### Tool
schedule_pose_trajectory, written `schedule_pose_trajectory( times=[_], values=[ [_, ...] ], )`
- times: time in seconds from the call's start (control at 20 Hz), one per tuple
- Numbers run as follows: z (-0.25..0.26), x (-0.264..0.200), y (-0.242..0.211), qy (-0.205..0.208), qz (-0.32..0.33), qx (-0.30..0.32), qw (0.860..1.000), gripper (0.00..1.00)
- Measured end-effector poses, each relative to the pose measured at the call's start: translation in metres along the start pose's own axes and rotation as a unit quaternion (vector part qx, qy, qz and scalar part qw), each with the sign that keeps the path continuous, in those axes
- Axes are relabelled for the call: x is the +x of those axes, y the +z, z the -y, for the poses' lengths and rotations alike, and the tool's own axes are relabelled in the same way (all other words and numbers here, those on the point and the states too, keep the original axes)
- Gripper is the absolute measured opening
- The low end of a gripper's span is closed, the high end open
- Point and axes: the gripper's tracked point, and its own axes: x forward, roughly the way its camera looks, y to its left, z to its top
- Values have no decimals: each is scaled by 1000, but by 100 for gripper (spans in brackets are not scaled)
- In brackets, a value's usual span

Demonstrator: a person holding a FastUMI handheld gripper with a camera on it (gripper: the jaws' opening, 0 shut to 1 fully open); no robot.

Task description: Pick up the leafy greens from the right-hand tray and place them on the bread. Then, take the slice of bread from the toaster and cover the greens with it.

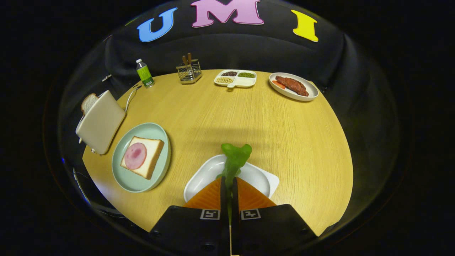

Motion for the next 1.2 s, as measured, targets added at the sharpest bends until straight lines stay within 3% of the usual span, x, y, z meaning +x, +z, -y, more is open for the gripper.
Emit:
schedule_pose_trajectory(
  times=[0.6, 1.2],
  values=[
    [-96, -41, 70, 25, 61, -40, 997, 6],
    [-199, -10, 75, 56, 62, -110, 990, 7]
  ],
)
